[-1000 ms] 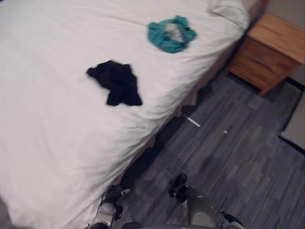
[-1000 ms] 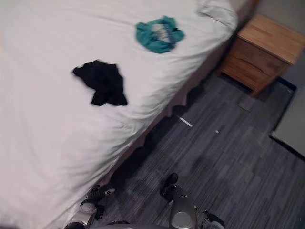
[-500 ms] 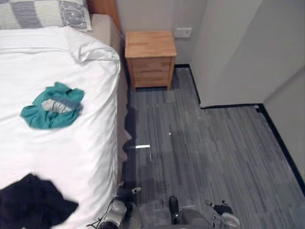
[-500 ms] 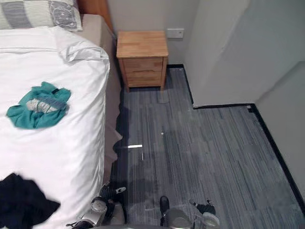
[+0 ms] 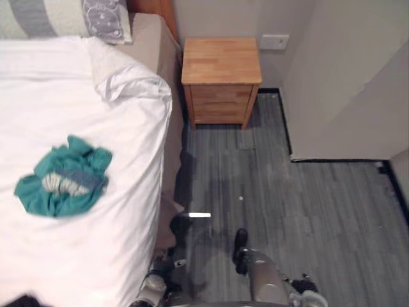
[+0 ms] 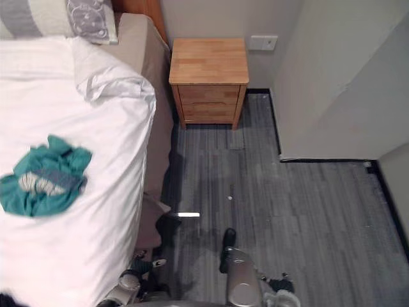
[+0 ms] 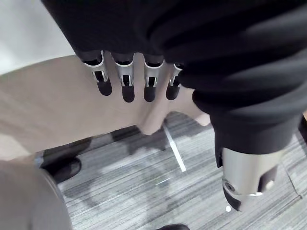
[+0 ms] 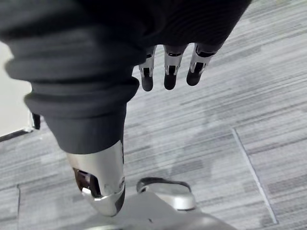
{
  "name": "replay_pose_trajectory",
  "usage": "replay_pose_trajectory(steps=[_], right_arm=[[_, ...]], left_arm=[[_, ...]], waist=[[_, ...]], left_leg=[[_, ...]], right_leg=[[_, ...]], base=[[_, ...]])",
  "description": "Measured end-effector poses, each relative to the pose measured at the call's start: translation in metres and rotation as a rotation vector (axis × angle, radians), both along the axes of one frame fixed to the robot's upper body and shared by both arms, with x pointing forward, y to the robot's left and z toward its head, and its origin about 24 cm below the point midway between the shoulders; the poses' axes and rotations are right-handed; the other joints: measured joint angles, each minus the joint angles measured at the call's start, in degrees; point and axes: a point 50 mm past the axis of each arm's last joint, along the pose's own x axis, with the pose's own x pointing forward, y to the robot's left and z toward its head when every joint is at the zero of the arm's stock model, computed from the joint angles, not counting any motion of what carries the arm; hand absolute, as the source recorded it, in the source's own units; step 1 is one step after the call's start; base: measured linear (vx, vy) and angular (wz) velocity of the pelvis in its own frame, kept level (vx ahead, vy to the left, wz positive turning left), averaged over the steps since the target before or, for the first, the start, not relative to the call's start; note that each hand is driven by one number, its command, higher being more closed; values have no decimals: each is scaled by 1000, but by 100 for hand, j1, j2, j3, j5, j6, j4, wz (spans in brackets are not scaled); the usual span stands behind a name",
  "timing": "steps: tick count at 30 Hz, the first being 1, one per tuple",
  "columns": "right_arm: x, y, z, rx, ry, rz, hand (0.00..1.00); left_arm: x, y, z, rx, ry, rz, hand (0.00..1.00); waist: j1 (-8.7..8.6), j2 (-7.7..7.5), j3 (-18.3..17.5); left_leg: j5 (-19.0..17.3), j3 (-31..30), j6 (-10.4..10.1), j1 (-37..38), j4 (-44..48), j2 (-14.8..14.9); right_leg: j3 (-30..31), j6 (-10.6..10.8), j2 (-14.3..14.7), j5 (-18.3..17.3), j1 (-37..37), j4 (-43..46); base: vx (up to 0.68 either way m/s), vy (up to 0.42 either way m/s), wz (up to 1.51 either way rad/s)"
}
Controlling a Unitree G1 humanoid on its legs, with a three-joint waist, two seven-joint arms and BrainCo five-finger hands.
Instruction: Tidy the bed and pick cloth on bed and put in laundry
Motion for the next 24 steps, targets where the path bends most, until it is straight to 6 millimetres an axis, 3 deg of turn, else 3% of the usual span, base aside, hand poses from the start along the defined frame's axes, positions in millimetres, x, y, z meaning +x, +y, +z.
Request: replay_pose_trajectory(steps=[1,2,3,5,6,8,9,10,11,12,13,14,15,16,17,18,19,21,22,24], right_arm=[[-4,1,-1,4,3,-17,0],[-6,1,1,-5,-10,-18,0],[-3,0,4,-21,-25,-2,0],[2,2,6,-29,-38,25,0],[10,9,6,-18,-55,61,0],[19,23,6,12,-73,89,0],[23,30,5,30,-72,98,0],[25,32,5,32,-72,111,0],[25,32,5,26,-70,123,0],[23,39,2,43,-54,135,0],[22,44,1,55,-49,135,0],[18,46,-1,60,-33,139,0],[18,46,-1,62,-32,139,0],[21,45,-2,60,-25,145,0],[23,42,-1,53,-28,144,0],[24,42,0,52,-32,145,0],[26,39,1,42,-37,151,0],[32,35,3,16,-45,192,0],[33,34,4,10,-45,201,0],[34,29,5,-3,-48,207,0]], left_arm=[[-4,3,-1,-11,5,35,0],[-3,5,2,-23,-30,95,0],[-3,6,5,-27,-55,122,0],[6,8,11,-25,-106,135,0],[12,13,15,-10,-135,143,0],[19,15,21,-7,-180,154,0],[22,15,22,-11,-197,162,0],[23,13,23,-9,-199,159,0],[23,9,21,-10,-186,140,0],[26,11,22,-6,-192,133,0],[29,11,23,1,-198,117,0],[30,10,23,5,-195,98,0],[27,10,22,4,-187,98,0],[22,10,18,-3,-166,113,0],[17,12,15,1,-143,116,0],[13,13,14,4,-130,118,0],[9,10,11,5,-109,98,0],[6,15,11,15,-103,121,0],[4,17,10,21,-101,139,0],[1,18,8,17,-84,155,0]], waist=[[-17,-4,2],[38,-17,10],[77,-63,32],[270,-120,46],[359,-278,21],[492,-466,-12],[505,-532,3],[501,-576,-14],[500,-509,-82],[592,-667,-90],[575,-767,-136],[522,-789,-152],[513,-786,-153],[508,-773,-138],[496,-787,-138],[460,-806,-133],[404,-749,-105],[368,-699,-109],[376,-690,-108],[354,-660,-104]], left_leg=[[48,-1,-136,-420,1408,161],[906,-162,-248,-1201,3405,415],[992,-324,-284,-1652,4543,503],[865,-409,-258,-2302,5945,564],[700,-217,-27,-2707,6047,567],[346,296,114,-3001,4798,546],[272,549,126,-3065,3604,317],[317,707,150,-3037,2662,103],[626,963,258,-2938,1285,-181],[1218,1161,818,-2797,873,-492],[1200,1236,874,-2719,704,-634],[1016,1172,1035,-2727,780,-773],[867,1145,1071,-2704,886,-807],[558,1136,1134,-2425,993,-901],[422,1032,1148,-2012,783,-1025],[374,925,1172,-1752,635,-1106],[266,616,1215,-1306,433,-1204],[242,0,1222,-882,159,-1218],[242,-342,1221,-803,110,-1217],[241,-1128,1219,-787,132,-1246]], right_leg=[[24,-21,127,-146,371,-145],[194,-180,378,-299,865,-296],[368,-259,537,-406,1085,-362],[743,-377,737,-527,1505,-513],[1029,-335,787,-508,1923,-832],[1261,-203,738,-456,2410,-1252],[1257,-79,615,-525,2607,-1363],[1235,22,519,-586,2690,-1432],[1216,159,446,-672,2799,-1539],[1215,300,233,-771,2939,-1622],[1131,397,77,-710,2954,-1641],[950,576,-55,-596,2983,-1541],[904,592,-105,-592,2946,-1303],[868,720,-228,-673,2613,51],[788,813,-489,-387,2111,1631],[772,804,-661,69,1791,2480],[887,757,-734,-103,1318,3630],[842,538,-541,-911,896,3395],[965,498,-351,-1056,724,2752],[2113,568,81,-1059,474,1301]], base=[[554,-263,-38],[645,-254,-55],[536,-152,-84],[462,-58,-114],[523,-46,-118],[591,-13,-94],[548,57,-60],[659,160,-39],[649,184,-29],[656,184,-6],[565,181,35],[459,175,56],[567,253,49],[545,255,32],[534,239,38],[508,166,88],[505,64,123],[603,-34,173],[486,-104,191],[417,-172,220]])
